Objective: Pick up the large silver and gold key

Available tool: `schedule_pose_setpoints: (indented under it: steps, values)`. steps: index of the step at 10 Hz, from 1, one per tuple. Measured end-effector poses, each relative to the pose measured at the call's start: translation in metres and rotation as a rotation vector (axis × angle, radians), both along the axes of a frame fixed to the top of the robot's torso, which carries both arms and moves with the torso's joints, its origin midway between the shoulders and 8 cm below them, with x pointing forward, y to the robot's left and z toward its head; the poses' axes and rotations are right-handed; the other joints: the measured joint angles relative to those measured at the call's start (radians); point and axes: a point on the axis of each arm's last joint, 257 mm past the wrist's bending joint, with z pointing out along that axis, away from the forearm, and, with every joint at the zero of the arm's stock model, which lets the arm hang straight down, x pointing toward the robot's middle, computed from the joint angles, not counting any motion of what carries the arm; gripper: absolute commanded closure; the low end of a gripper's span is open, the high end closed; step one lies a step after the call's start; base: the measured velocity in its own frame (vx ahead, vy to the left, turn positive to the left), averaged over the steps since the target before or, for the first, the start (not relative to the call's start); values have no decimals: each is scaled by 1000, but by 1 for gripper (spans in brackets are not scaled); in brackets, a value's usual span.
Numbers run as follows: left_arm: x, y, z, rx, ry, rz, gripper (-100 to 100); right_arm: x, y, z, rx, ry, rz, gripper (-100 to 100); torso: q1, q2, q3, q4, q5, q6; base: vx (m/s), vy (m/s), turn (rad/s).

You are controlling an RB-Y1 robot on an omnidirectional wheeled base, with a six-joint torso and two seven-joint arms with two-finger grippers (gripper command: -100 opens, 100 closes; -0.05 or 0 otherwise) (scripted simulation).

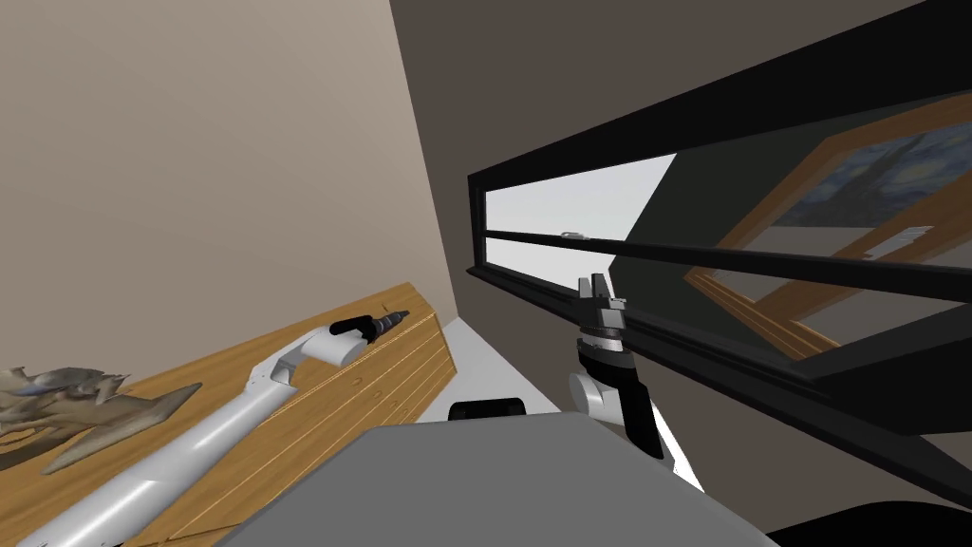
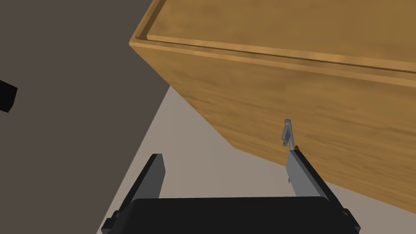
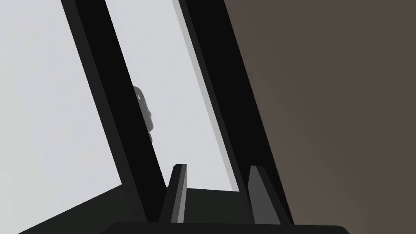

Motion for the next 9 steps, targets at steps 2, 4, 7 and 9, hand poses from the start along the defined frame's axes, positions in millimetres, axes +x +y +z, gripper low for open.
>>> schedule_pose_setpoints:
  steps: [2, 4, 7, 9]
  values:
    - [-13, 20, -13, 15, 83, 40, -100, 0, 0, 0, 0, 0, 0, 0, 1, -3, -1, 0, 0, 0, 114, 25, -41]
    - [-23, 39, -20, 27, 148, 77, -100, 0, 0, 0, 0, 0, 0, 0, 1, -3, -2, -1, 0, 0, 96, 31, -20]
    - [-46, 66, -29, 42, 240, 134, -100, 0, 0, 0, 0, 0, 0, 0, 1, -5, -3, -1, 0, 0, 133, 26, -16]
    - [-56, 80, -31, 46, 287, 170, -100, 0, 0, 0, 0, 0, 0, 0, 2, -4, -2, -1, 0, 0, 126, 40, -9]
